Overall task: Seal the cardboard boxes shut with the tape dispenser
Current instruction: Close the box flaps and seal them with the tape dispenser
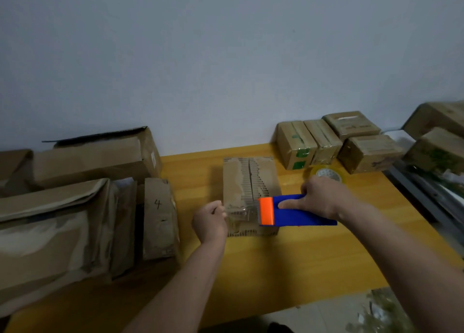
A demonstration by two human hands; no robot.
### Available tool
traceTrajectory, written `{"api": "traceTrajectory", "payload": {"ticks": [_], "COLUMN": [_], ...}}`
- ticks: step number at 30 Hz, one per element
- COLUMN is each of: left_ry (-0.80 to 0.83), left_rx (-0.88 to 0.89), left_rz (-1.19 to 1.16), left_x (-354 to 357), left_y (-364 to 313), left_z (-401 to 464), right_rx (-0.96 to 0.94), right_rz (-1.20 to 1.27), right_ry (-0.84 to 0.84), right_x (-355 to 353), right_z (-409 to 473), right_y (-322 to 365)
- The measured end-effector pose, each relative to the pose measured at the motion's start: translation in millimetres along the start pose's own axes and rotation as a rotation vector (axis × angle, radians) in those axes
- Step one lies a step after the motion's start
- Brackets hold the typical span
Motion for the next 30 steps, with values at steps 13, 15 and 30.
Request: {"api": "traceTrajectory", "payload": {"ticks": [13,15,30], "left_ry": [-0.018,-0.017,0.202], "left_rx": [0.015,0.018,-0.058], "left_rz": [0.192,0.233,0.704], "left_x": [13.6,15.3,29.8], "left_y": [6.9,9.0,44.6], "left_z": [9.6,12.8,14.5], "right_rx": [0.005,0.014,0.063], "right_rz": [-0.153,-0.171,-0.140], "right_ry": [-0.121,-0.103,-0.003], "right_x": [-5.0,-4.1,27.0], "right_z": [22.5,26.1,42.8], "right_y": [24.5,29.2,19.1]}}
Point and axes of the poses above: each hand's wrist, its own z-axis towards the middle knuckle, its own x-axis out of the palm, y = z × x, the point moved 9 cm from there along z, towards the middle knuckle, and after that the axes turned 7 degrees about -y, right-handed, at the moved point
